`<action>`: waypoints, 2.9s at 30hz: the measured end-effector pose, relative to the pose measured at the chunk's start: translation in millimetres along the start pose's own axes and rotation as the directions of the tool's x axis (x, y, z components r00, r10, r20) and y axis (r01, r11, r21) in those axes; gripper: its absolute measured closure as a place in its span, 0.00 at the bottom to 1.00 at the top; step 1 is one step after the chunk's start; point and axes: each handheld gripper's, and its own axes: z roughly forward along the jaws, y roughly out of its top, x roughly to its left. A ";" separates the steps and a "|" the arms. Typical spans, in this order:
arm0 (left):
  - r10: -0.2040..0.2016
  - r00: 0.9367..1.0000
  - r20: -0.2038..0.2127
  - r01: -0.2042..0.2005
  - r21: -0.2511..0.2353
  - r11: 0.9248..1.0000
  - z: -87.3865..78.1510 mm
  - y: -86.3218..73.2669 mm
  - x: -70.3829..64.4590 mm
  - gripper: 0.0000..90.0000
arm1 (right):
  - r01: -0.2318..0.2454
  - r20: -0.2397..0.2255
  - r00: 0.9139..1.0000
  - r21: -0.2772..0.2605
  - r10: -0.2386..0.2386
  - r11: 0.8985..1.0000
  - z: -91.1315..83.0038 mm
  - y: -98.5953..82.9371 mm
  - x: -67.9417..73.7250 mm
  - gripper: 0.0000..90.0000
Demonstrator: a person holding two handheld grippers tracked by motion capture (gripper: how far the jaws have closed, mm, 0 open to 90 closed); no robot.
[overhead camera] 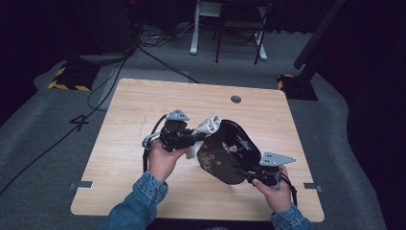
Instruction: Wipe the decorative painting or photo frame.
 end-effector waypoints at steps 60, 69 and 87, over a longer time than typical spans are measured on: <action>-0.064 0.994 -0.085 0.081 0.213 0.974 25.4 -59.1 31.2 0.83 | 0.007 -0.002 1.000 0.002 -0.007 1.000 1.3 2.1 -0.4 0.89; -0.064 0.994 -0.085 0.085 0.274 0.958 34.1 -64.1 30.1 0.83 | 0.010 -0.001 1.000 0.005 -0.010 1.000 1.4 2.5 -0.5 0.89; -0.064 0.992 -0.107 0.084 0.189 0.978 11.8 -58.5 27.1 0.83 | 0.009 -0.003 1.000 0.006 -0.009 1.000 2.4 3.3 -1.4 0.89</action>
